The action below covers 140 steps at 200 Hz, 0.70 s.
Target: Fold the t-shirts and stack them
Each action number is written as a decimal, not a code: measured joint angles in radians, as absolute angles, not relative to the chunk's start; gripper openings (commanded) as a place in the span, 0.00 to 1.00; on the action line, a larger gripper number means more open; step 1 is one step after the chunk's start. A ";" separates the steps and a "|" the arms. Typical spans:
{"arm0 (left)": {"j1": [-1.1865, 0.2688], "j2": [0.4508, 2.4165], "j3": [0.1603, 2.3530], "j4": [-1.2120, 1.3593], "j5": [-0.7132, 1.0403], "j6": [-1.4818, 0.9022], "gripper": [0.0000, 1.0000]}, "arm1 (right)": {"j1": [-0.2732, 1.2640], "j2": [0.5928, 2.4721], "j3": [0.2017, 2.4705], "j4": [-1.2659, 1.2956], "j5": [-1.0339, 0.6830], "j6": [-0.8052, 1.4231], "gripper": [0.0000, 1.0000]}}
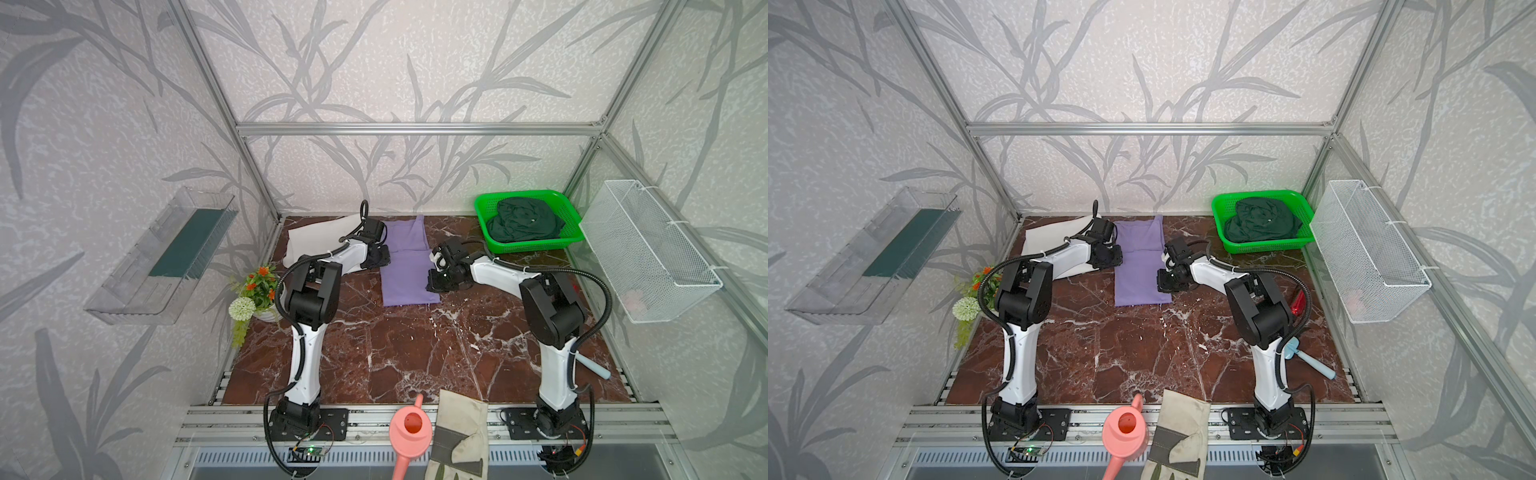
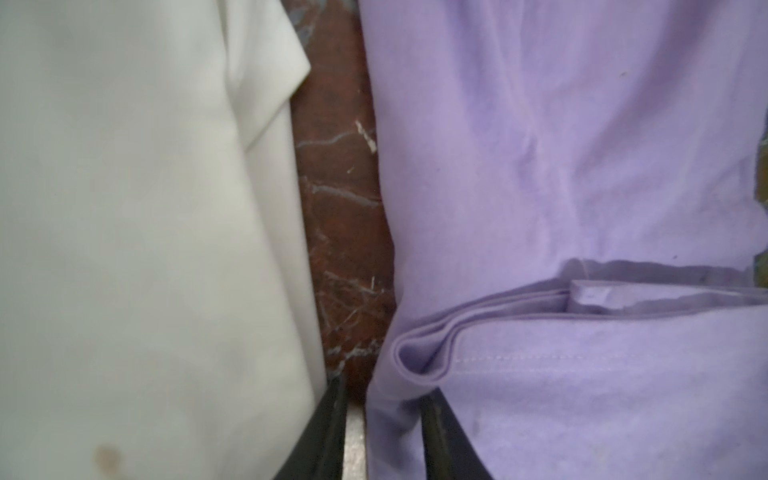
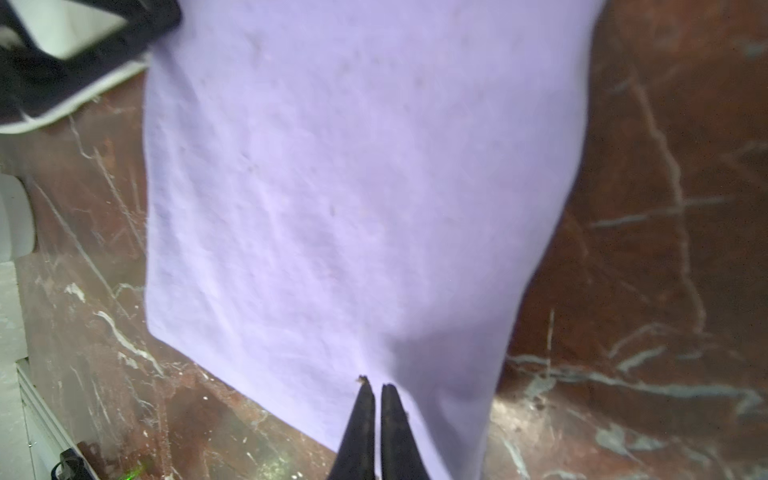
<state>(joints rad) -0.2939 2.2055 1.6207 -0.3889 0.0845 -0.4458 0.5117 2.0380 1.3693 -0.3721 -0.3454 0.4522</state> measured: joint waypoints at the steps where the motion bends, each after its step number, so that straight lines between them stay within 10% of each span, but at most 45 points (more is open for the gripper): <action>1: -0.294 2.205 1.619 -0.388 0.085 -0.446 0.32 | 0.512 2.038 1.368 -0.373 -0.345 0.452 0.09; 140: -0.460 1.790 1.142 -0.446 0.171 -0.534 0.26 | 0.509 1.865 1.207 -0.379 -0.307 0.461 0.25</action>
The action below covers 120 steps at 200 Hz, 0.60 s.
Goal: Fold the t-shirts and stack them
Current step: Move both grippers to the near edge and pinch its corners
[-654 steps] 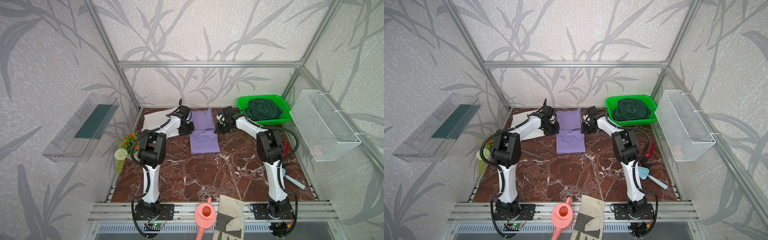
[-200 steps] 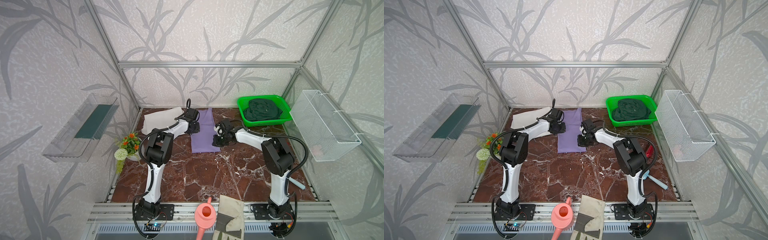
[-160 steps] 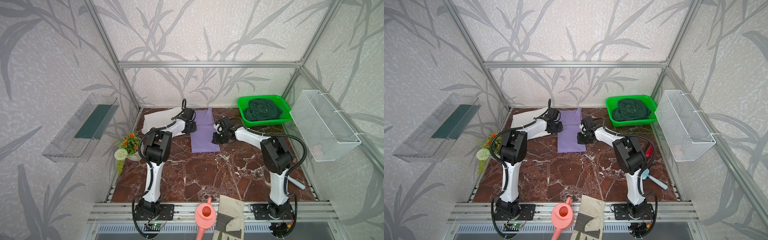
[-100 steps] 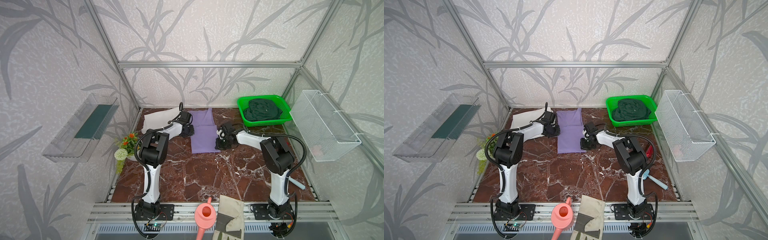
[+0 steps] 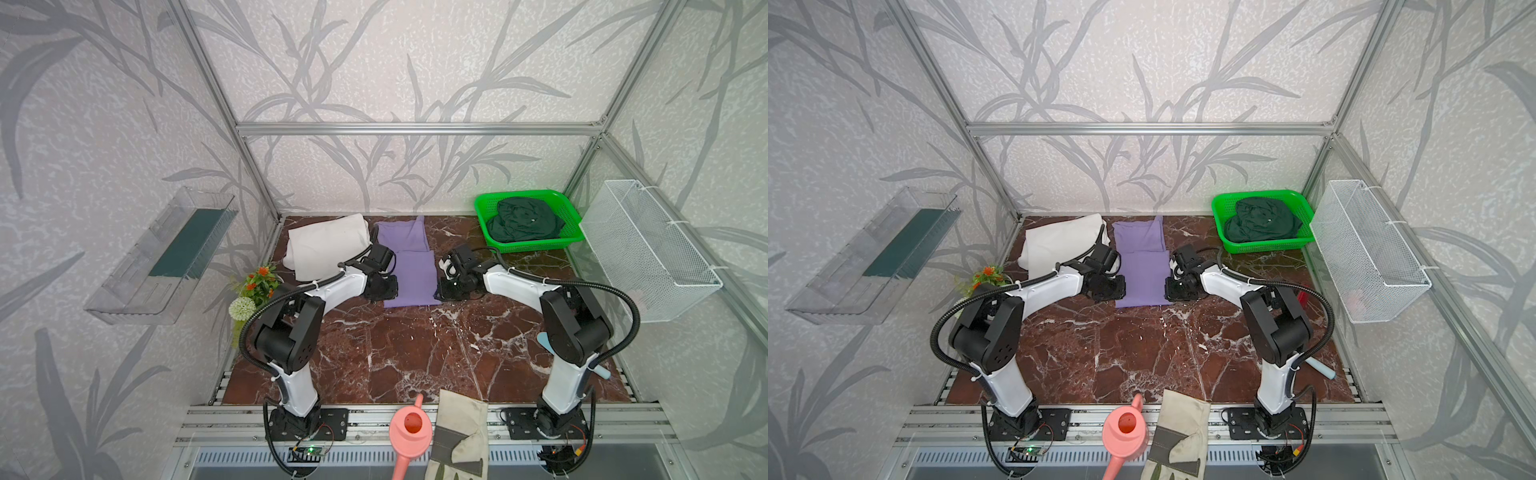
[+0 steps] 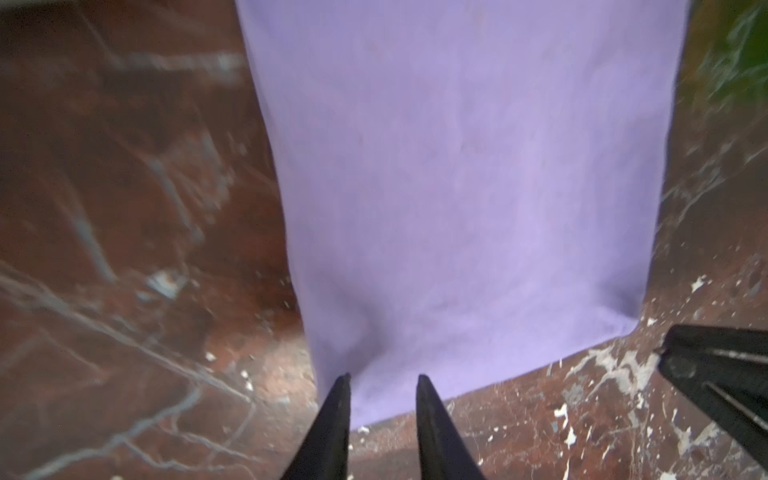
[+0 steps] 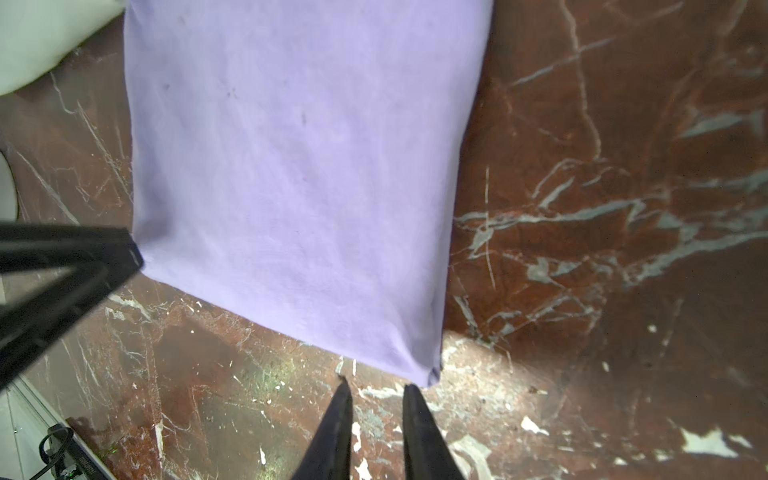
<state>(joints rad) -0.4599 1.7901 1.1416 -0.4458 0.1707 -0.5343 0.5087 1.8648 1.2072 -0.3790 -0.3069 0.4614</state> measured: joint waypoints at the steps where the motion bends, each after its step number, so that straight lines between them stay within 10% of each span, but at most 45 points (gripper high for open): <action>1: -0.460 1.790 1.141 -0.447 0.171 -0.536 0.26 | 0.509 1.865 1.207 -0.379 -0.307 0.461 0.26; 120: -0.454 1.876 1.202 -0.635 0.129 -0.546 0.27 | 0.503 1.925 1.213 -0.420 -0.269 0.437 0.30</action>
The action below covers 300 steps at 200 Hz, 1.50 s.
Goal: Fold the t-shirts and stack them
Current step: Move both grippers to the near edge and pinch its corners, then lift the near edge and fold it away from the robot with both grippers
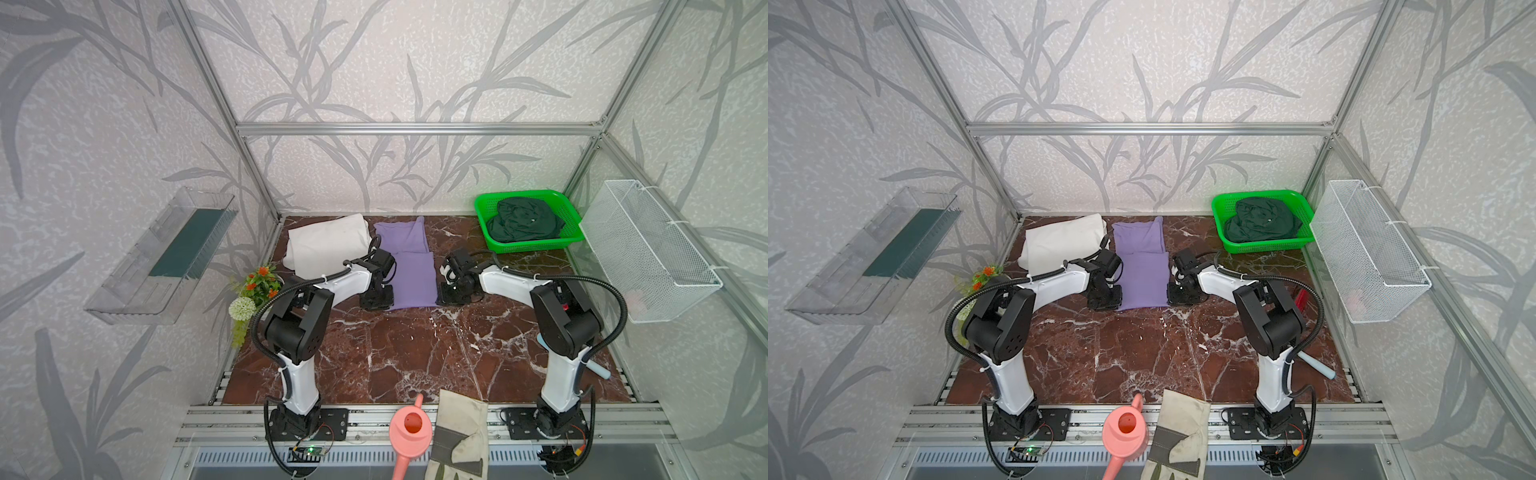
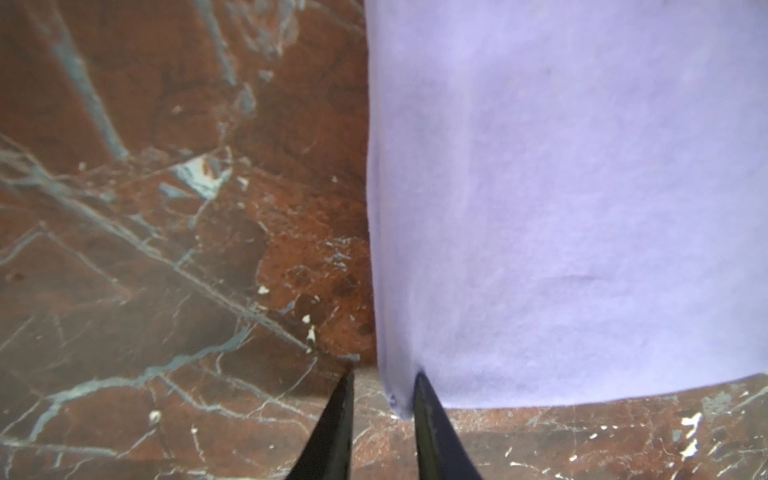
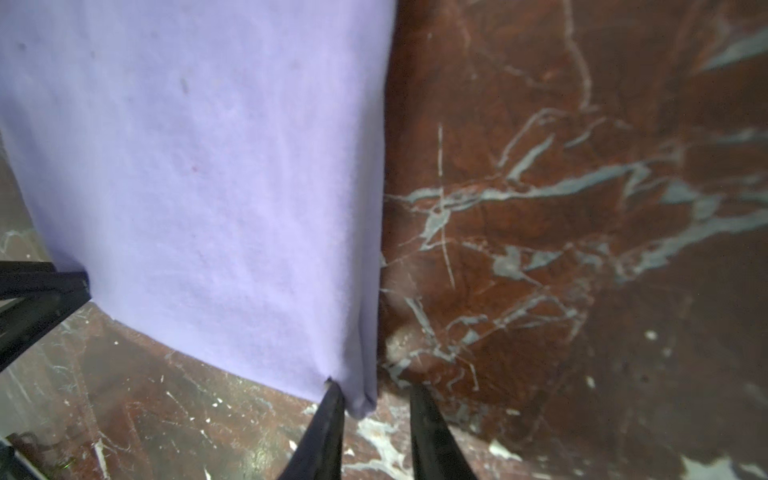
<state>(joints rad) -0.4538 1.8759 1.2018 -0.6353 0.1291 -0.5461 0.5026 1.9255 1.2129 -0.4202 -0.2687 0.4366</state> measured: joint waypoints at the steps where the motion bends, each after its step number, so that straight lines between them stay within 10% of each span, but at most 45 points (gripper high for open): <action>1: -0.454 1.876 1.202 -0.635 0.129 -0.546 0.28 | 0.503 1.925 1.213 -0.420 -0.269 0.436 0.30; 83: -0.458 1.875 1.195 -0.635 0.159 -0.527 0.15 | 0.507 1.932 1.216 -0.419 -0.310 0.425 0.29; 142: -0.465 1.860 1.171 -0.614 0.178 -0.527 0.00 | 0.517 1.950 1.218 -0.410 -0.349 0.424 0.00; 176: -0.474 1.834 1.136 -0.603 0.190 -0.527 0.00 | 0.516 1.920 1.170 -0.380 -0.357 0.422 0.00; 300: -0.676 1.400 0.947 -0.810 0.255 -0.556 0.00 | 0.688 1.338 0.829 -0.538 -0.328 0.546 0.00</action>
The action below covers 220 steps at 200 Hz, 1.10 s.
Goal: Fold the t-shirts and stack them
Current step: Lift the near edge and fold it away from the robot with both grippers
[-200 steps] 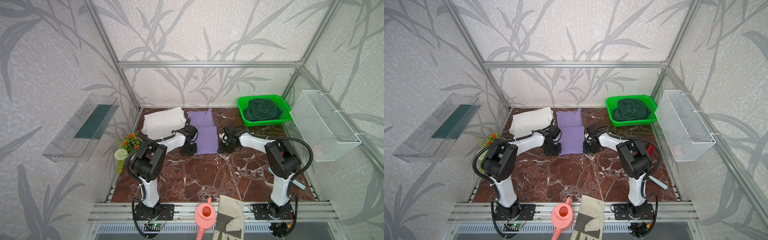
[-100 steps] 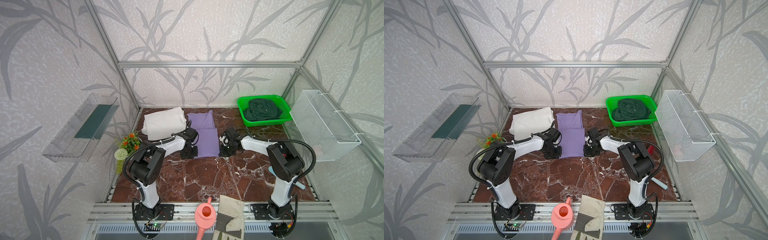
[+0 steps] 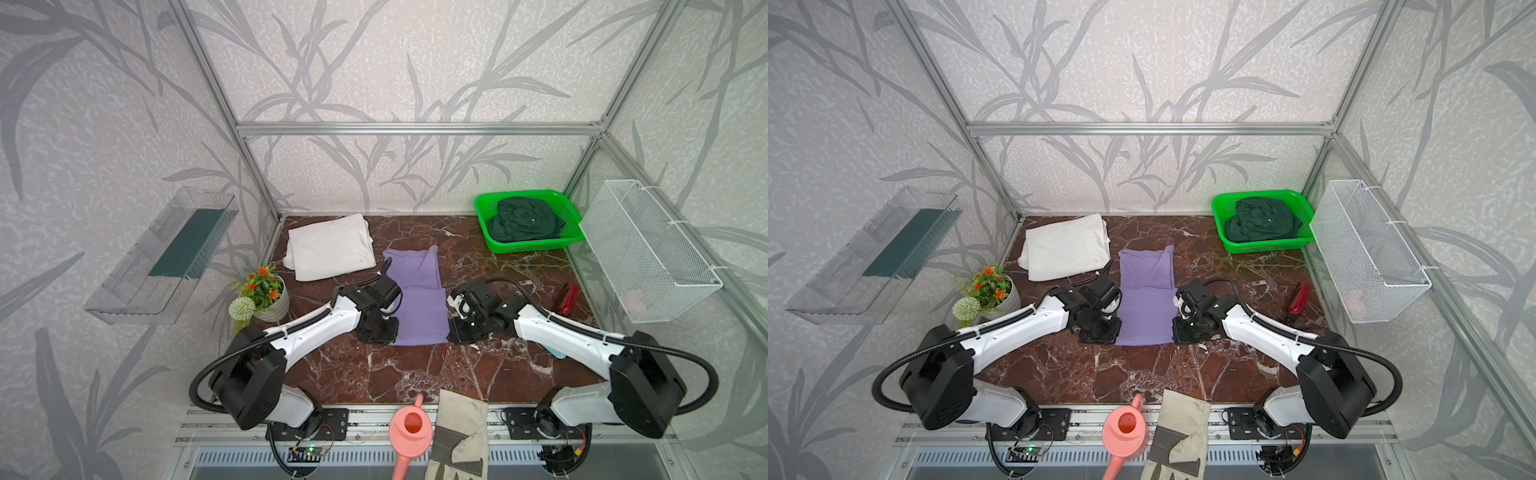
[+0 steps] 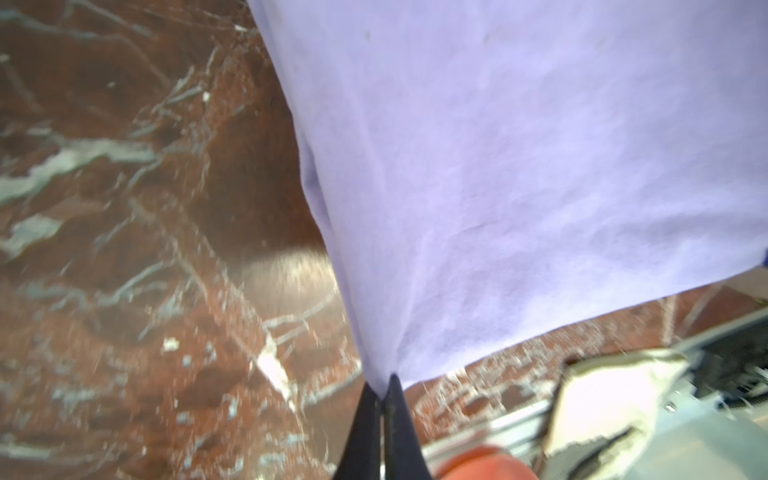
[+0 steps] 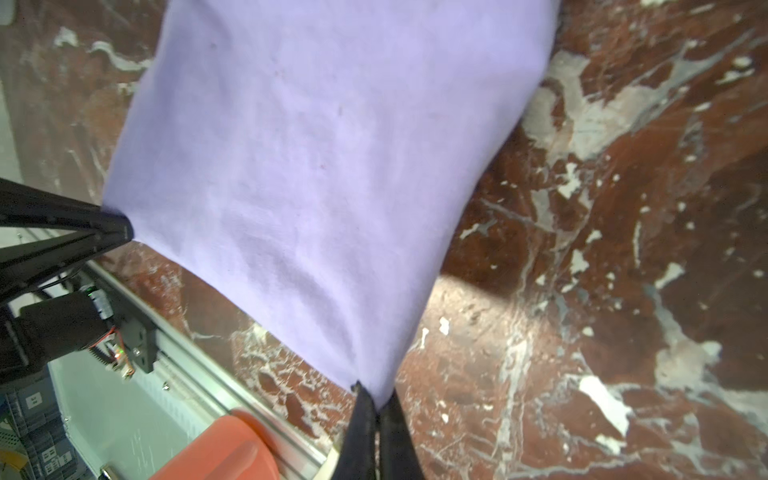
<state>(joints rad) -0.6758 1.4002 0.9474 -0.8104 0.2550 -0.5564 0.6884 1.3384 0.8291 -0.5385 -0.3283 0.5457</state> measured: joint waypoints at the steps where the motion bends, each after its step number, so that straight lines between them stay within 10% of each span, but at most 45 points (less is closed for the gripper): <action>1: -0.676 1.397 0.947 -0.812 0.255 -0.557 0.00 | 0.689 1.335 0.829 -0.540 -0.327 0.547 0.00; 220: -0.527 1.298 1.169 -0.772 0.077 -0.575 0.00 | 0.575 1.419 1.188 -0.606 -0.264 0.539 0.00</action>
<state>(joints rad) -0.5270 1.2984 1.1690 -0.7715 0.0772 -0.5755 0.5751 1.4189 1.1881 -0.6060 -0.2642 0.5392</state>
